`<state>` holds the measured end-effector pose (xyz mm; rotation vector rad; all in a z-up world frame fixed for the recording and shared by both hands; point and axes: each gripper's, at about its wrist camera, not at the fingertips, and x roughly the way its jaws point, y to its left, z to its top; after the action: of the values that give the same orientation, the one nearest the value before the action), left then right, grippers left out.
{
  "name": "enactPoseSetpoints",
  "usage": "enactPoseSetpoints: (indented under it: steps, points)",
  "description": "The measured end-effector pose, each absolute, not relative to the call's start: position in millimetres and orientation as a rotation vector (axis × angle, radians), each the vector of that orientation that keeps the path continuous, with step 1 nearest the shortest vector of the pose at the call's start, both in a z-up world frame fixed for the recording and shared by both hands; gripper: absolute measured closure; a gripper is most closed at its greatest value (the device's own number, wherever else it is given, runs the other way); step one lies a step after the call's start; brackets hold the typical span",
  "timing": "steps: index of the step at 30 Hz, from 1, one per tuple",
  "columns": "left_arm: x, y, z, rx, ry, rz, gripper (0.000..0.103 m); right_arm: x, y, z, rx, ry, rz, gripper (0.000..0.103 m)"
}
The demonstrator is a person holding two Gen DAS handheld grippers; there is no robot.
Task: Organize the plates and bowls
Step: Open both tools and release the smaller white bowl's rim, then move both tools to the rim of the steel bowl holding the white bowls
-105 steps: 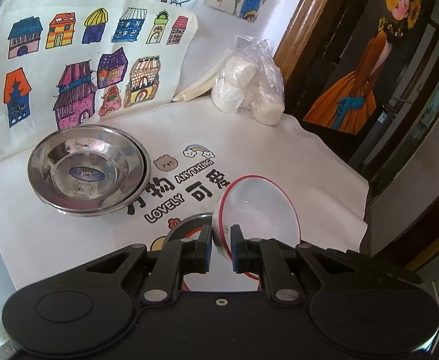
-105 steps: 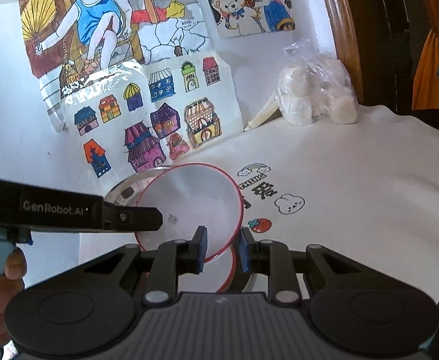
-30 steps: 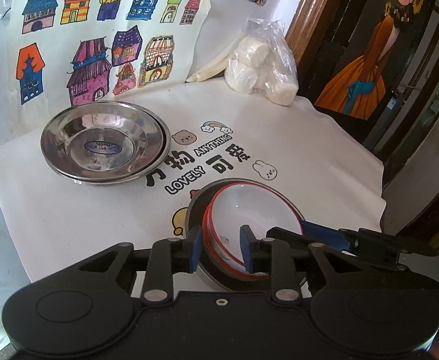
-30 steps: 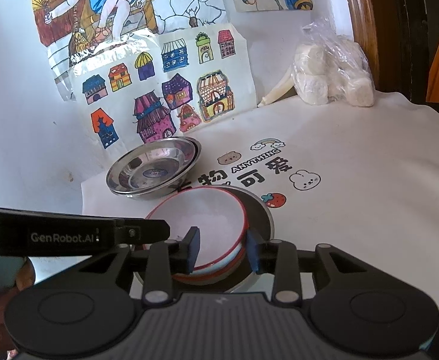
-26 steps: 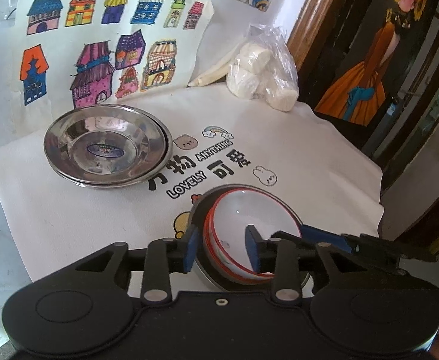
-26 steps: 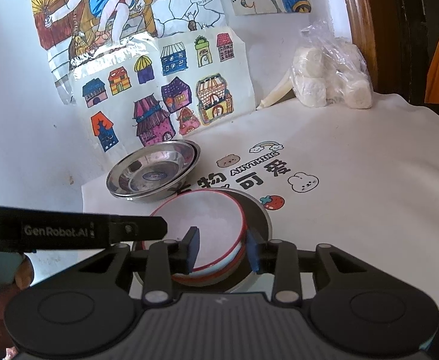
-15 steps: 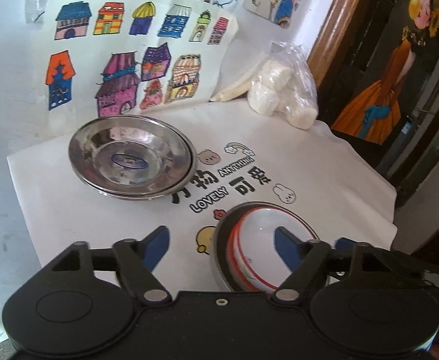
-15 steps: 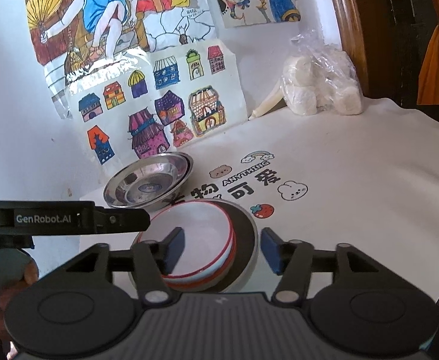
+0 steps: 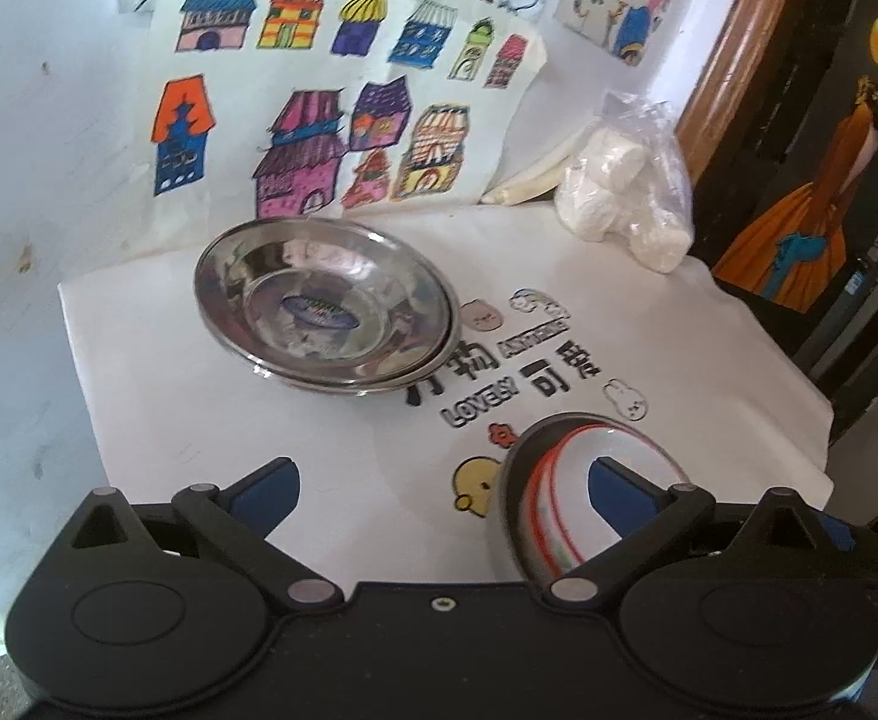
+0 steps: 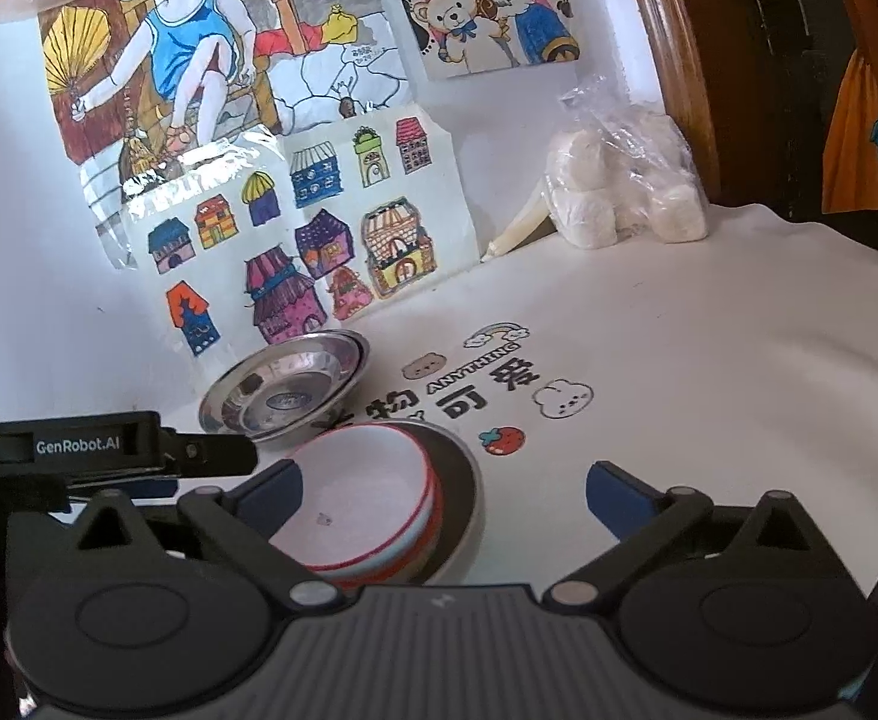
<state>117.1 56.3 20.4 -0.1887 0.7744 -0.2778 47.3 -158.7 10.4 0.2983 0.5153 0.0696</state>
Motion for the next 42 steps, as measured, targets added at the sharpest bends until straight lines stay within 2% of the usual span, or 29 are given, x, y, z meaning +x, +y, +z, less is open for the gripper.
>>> enactPoseSetpoints:
  steps: [7, 15, 31, 42]
  points:
    - [110, 70, 20, -0.16, 0.748, -0.218, 0.001, 45, -165, 8, 0.28, 0.534, 0.02, 0.0]
    - [107, 89, 12, -0.148, 0.808, -0.212, 0.001, 45, -181, 4, 0.207, 0.59, -0.066, 0.0]
    - [124, 61, 13, 0.014, 0.873, -0.32, 0.001, 64, -198, -5, 0.203, 0.706, -0.01, 0.0]
    - [133, 51, 15, 0.069, 0.912, -0.339, 0.001, 71, -192, 8, 0.108, 0.717, 0.018, 0.0]
